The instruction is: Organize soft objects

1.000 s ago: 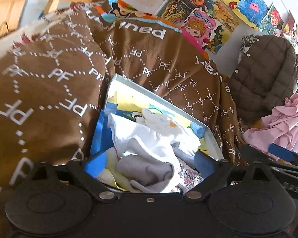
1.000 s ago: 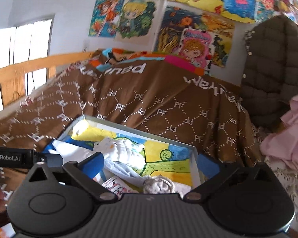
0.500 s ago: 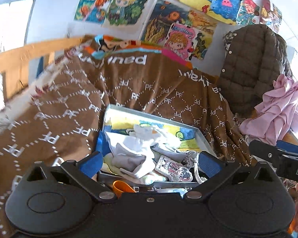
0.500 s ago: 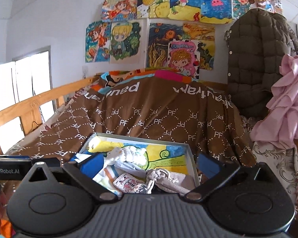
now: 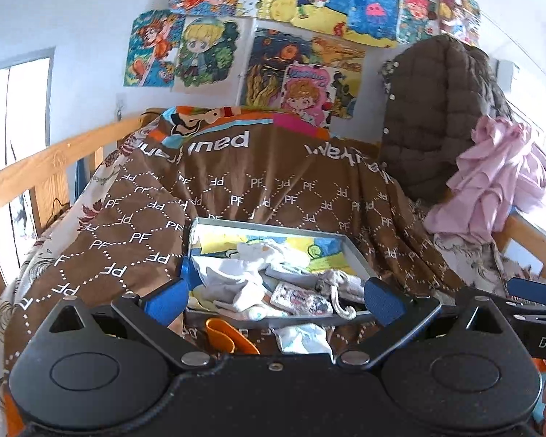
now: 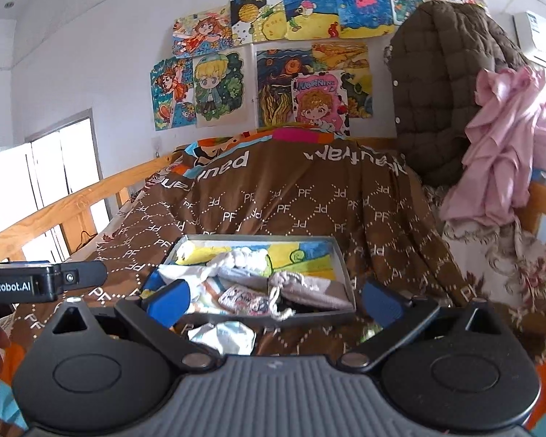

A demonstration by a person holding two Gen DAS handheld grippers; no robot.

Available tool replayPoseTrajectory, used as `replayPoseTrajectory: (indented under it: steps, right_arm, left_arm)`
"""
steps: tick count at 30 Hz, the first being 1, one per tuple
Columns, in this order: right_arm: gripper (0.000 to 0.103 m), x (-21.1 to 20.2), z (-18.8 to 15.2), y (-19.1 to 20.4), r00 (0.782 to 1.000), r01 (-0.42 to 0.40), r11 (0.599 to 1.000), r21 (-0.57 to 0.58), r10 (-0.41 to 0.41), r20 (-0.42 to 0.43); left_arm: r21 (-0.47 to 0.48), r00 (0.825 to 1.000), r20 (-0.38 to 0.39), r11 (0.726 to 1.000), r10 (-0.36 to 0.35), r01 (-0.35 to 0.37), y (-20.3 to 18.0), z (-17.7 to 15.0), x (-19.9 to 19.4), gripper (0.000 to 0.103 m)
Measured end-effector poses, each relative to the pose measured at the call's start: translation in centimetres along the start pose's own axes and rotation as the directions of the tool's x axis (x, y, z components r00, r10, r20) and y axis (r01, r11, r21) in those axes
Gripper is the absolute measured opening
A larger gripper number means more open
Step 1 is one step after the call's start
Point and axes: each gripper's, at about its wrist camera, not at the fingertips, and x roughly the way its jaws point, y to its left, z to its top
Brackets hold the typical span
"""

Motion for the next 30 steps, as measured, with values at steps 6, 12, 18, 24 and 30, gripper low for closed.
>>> replayPoseTrajectory:
  steps: [6, 12, 18, 24, 30]
  right_arm:
    - [0.103, -2.3, -2.8, -1.1, 1.0, 0.012, 1.0, 0.026, -0.012, 0.008]
    - [0.103, -4.2, -4.6, -2.2, 0.998, 0.041, 0.999, 0.02, -0.042, 0.04]
    - [0.103, -5.7, -6.0, -3.0, 0.998, 0.051, 0.998, 0.027, -0.052, 0.024]
    - [0.103, -6.4, -6.9, -3.1, 0.998, 0.056, 0.997, 0.051, -0.056, -0.008]
    - [0.103, -7.2, -7.7, -3.2, 0.998, 0.055, 0.997, 0.054, -0.053, -0.034]
  left_arm:
    - [0.073, 1.0, -0.029, 0.997, 0.009, -0.006, -1.8, -2.5, -2.0, 0.102]
    - [0.101, 1.0, -0.008, 0.995, -0.013, 0.014, -3.0, -5.4, -3.9, 0.102]
    - [0.138, 1.0, 0.024, 0.99, -0.007, 0.004, -4.5, -6.9, -5.4, 0.102]
    - [0.137, 0.999, -0.032, 0.99, 0.021, -0.016, -4.5, -9.1, -6.4, 0.102]
    - [0.153, 0.995, -0.08, 0.987, 0.058, -0.045, -4.9, -10.6, -7.2, 0.102]
